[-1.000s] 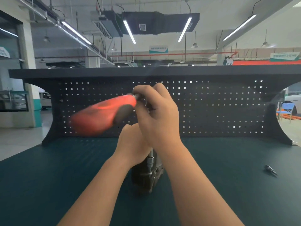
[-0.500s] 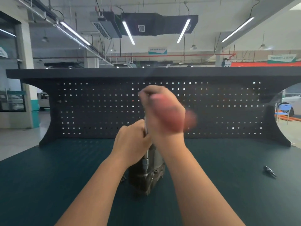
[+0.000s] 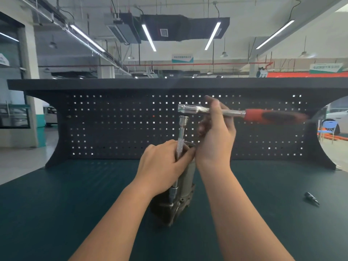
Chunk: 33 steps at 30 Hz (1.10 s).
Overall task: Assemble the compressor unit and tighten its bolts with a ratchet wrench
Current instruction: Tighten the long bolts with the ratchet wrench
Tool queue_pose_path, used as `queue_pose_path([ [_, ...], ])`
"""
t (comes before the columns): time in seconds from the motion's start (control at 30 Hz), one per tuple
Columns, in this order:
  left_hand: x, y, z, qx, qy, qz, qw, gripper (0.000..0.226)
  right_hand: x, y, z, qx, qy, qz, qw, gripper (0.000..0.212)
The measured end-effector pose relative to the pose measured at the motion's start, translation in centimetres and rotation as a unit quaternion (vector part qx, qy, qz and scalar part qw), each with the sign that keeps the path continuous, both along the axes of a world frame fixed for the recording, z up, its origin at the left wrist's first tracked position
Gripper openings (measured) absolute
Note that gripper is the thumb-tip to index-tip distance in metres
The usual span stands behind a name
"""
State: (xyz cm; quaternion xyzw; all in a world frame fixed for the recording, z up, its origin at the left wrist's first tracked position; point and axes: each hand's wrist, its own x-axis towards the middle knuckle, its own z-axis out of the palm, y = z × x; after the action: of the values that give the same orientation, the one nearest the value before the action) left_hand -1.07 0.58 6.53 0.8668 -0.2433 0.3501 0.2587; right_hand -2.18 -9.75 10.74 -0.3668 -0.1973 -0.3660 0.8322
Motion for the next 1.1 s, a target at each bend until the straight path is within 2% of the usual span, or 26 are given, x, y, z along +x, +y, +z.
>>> queue_pose_path([
  [0.07, -0.1, 0.1, 0.1, -0.004, 0.006, 0.001, 1.000, 0.036, -0.7, 0.9, 0.0, -0.105, -0.104, -0.155, 0.977, 0.011],
  [0.1, -0.1, 0.2, 0.0, 0.000, -0.007, 0.016, 1.000, 0.030, -1.0, 1.5, -0.1, -0.172, -0.142, -0.247, 0.943, 0.012],
  [0.17, 0.4, 0.7, -0.1, 0.015, -0.041, 0.054, 0.998, 0.019, -1.2, 2.6, -0.2, -0.302, -0.166, -0.400, 0.850, 0.020],
  [0.2, 0.6, 0.9, -0.1, 0.006, -0.043, 0.060, 0.997, 0.017, -1.3, 3.0, -0.1, -0.345, -0.165, -0.422, 0.822, 0.023],
  [0.23, 0.6, 1.1, -0.1, 0.002, -0.036, 0.058, 0.998, 0.017, -1.3, 3.2, -0.1, -0.368, -0.160, -0.405, 0.821, 0.024],
  [0.33, 0.3, 1.0, -0.2, 0.035, -0.032, 0.067, 0.997, 0.029, -1.1, 2.4, -0.1, -0.361, -0.154, -0.288, 0.873, 0.020],
  [0.4, 0.1, 0.9, -0.1, 0.022, -0.020, 0.038, 0.999, 0.033, -0.9, 1.4, 0.0, -0.314, -0.137, -0.179, 0.922, 0.016],
  [0.47, 0.5, 1.0, -0.1, -0.009, -0.002, 0.012, 1.000, 0.042, -0.3, 0.7, 0.1, -0.202, -0.070, -0.037, 0.976, 0.016],
  [0.5, 0.7, 1.0, -0.1, -0.012, -0.002, 0.010, 1.000, 0.046, -0.1, 0.4, 0.2, -0.113, -0.022, 0.060, 0.992, 0.015],
  [0.53, 0.8, 1.1, -0.2, -0.010, -0.008, 0.011, 1.000, 0.049, 0.1, 0.2, 0.3, -0.021, 0.021, 0.151, 0.988, 0.014],
  [0.57, 0.9, 1.0, -0.3, -0.006, -0.023, 0.014, 1.000, 0.050, 0.4, 0.0, 0.3, 0.042, 0.050, 0.202, 0.977, 0.012],
  [0.6, 0.8, 0.9, -0.3, -0.002, -0.035, 0.019, 0.999, 0.051, 0.5, -0.1, 0.3, 0.061, 0.054, 0.201, 0.976, 0.012],
  [0.63, 0.8, 0.9, -0.3, -0.002, -0.039, 0.019, 0.999, 0.052, 0.5, -0.1, 0.2, 0.039, 0.039, 0.152, 0.987, 0.012],
  [0.7, 1.1, 1.0, -0.4, -0.008, -0.030, 0.015, 0.999, 0.054, -0.1, 0.4, 0.1, -0.069, -0.046, 0.005, 0.997, 0.014],
  [0.73, 1.2, 1.1, -0.4, -0.011, -0.028, 0.013, 0.999, 0.053, -0.4, 0.8, 0.0, -0.136, -0.101, -0.068, 0.983, 0.014],
  [0.8, 1.2, 1.1, -0.5, -0.010, -0.045, 0.012, 0.999, 0.038, -0.7, 1.3, -0.1, -0.263, -0.171, -0.202, 0.928, 0.009],
  [0.87, 0.7, 1.0, -0.4, -0.014, -0.056, 0.006, 0.998, 0.032, -0.7, 1.4, 0.0, -0.342, -0.189, -0.319, 0.864, 0.011],
  [0.9, 0.6, 0.9, -0.4, -0.014, -0.062, 0.003, 0.998, 0.034, -0.6, 1.3, -0.1, -0.356, -0.192, -0.336, 0.850, 0.012],
  [0.93, 0.7, 0.9, -0.4, -0.022, -0.063, -0.002, 0.998, 0.035, -0.6, 0.9, -0.1, -0.357, -0.190, -0.323, 0.855, 0.011],
  [1.0, 1.0, 1.2, -0.6, -0.023, -0.040, -0.008, 0.999, 0.047, -0.3, 0.1, -0.1, -0.295, -0.165, -0.212, 0.917, 0.005],
  [1.07, 1.2, 1.5, -0.6, -0.017, -0.019, -0.017, 1.000, 0.063, 0.2, -0.4, 0.0, -0.159, -0.055, -0.026, 0.985, 0.010],
  [1.1, 1.2, 1.6, -0.6, -0.016, -0.020, -0.023, 0.999, 0.068, 0.5, -0.6, 0.1, -0.087, 0.006, 0.077, 0.993, 0.011],
])
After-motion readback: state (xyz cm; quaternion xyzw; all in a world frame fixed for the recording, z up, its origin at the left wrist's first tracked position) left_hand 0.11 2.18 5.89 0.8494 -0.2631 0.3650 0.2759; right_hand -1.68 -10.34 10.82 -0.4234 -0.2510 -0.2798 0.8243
